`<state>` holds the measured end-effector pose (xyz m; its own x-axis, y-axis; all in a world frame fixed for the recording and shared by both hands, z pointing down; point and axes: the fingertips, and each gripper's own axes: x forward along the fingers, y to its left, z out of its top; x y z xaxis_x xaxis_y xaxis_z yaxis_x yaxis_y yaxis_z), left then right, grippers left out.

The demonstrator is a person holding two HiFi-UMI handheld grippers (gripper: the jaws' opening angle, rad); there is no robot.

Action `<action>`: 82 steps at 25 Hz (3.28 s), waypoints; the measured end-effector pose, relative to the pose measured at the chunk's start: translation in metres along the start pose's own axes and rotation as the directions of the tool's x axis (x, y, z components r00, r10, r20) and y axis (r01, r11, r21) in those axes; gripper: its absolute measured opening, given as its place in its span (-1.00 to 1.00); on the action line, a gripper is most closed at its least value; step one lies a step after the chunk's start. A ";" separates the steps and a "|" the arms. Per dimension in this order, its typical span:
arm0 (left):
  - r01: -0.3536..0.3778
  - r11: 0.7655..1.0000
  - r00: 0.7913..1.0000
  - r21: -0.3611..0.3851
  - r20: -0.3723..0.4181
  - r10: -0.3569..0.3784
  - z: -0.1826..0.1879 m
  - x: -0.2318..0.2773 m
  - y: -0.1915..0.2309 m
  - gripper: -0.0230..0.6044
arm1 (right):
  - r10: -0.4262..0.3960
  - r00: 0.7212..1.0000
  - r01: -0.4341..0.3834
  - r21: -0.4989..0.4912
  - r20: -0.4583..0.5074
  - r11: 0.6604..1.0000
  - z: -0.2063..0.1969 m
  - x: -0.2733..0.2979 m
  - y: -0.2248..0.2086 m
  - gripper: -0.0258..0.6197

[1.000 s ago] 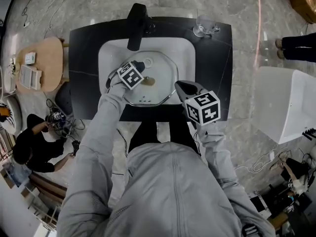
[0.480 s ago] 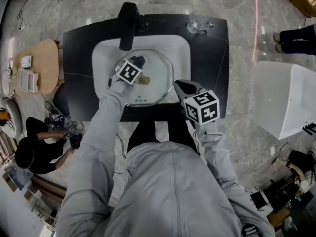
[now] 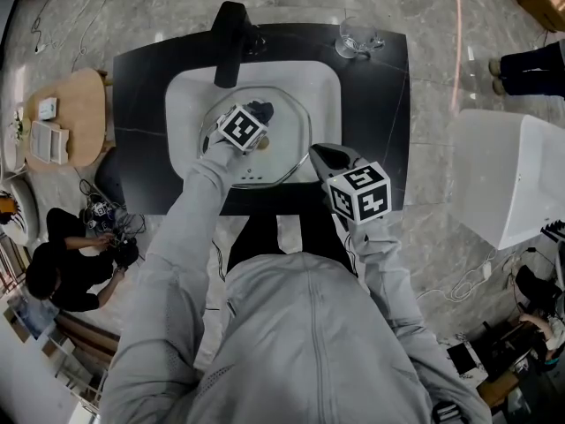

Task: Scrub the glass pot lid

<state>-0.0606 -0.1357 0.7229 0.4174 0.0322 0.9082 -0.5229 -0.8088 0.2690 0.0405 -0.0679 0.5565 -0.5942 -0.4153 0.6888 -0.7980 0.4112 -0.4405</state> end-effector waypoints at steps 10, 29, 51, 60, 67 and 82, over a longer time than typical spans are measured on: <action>0.144 0.985 0.990 0.099 -0.012 -0.143 0.006 -0.013 -0.049 -0.64 | 0.003 1.000 -0.003 -0.006 0.010 1.000 -0.004 -0.002 0.009 -0.83; 0.382 0.914 0.918 0.140 -0.173 -0.357 -0.050 -0.068 -0.103 -0.65 | 0.015 1.000 -0.013 -0.088 0.027 0.996 0.012 -0.018 0.036 -0.83; 0.139 0.990 0.922 0.026 0.360 -0.139 -0.031 -0.145 -0.079 -0.65 | -0.018 0.989 0.054 -0.248 0.147 0.967 0.083 -0.055 0.069 -0.83; -0.060 0.992 0.779 -0.112 0.615 0.117 0.003 -0.244 -0.032 -0.65 | -0.033 0.954 0.147 -0.369 0.298 0.918 0.156 -0.071 0.077 -0.83; -0.271 0.941 0.552 -0.204 0.768 0.326 0.046 -0.352 0.000 -0.64 | -0.014 0.919 0.228 -0.502 0.394 0.834 0.210 -0.086 0.105 -0.83; -0.594 0.788 0.344 -0.162 0.835 0.430 0.097 -0.490 -0.025 -0.64 | 0.045 0.819 0.322 -0.522 0.573 0.790 0.305 -0.150 0.149 -0.83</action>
<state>-0.1800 -0.1883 0.2406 0.5390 -0.8269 0.1601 -0.7801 -0.5618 -0.2753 -0.0200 -0.1919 0.2119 -0.5796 -0.7862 0.2144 -0.7693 0.6146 0.1745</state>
